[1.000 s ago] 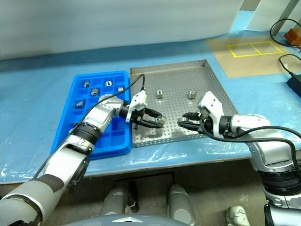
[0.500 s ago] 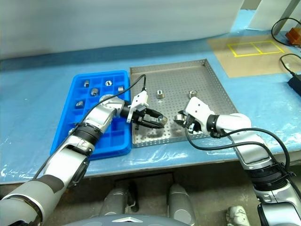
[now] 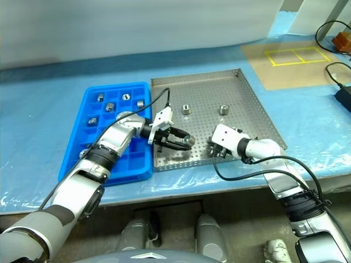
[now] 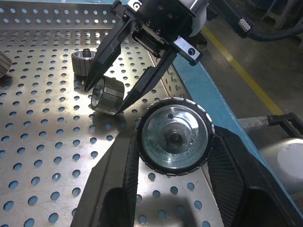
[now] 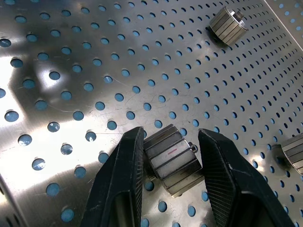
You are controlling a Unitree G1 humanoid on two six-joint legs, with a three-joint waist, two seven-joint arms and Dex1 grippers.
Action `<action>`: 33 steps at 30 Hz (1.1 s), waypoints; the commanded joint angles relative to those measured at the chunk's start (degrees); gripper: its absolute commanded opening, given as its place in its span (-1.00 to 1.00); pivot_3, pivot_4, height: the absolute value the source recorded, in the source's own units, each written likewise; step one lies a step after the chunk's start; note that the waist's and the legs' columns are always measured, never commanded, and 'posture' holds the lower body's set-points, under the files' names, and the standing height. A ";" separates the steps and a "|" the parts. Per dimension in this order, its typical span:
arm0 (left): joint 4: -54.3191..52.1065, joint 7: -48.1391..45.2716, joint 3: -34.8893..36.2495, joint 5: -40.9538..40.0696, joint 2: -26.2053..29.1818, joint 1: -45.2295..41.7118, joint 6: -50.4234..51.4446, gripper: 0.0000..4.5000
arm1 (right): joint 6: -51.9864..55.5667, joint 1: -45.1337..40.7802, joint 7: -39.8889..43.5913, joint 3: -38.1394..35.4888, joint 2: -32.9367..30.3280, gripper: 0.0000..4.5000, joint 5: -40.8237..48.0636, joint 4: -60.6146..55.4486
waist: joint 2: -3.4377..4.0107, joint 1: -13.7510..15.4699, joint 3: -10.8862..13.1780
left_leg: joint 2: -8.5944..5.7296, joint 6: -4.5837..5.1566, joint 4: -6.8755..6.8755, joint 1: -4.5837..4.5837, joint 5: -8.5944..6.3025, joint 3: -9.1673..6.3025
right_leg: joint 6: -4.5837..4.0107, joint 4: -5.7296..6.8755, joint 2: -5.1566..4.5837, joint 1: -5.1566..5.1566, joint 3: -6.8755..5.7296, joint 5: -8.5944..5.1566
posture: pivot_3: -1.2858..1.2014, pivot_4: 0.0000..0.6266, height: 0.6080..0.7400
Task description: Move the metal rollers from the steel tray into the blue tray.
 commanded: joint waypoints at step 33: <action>26.17 19.07 -2.21 16.00 -2.99 -11.37 -16.02 -0.24 | 9.40 2.67 4.60 -8.18 0.42 0.72 10.56 -9.49 | -0.03 -0.06 0.02 | 0.01 0.06 0.18 -0.02 -0.03 -0.01 | 0.00 0.05 0.00 0.05 -0.01 0.00 | -0.30 -0.52 1.00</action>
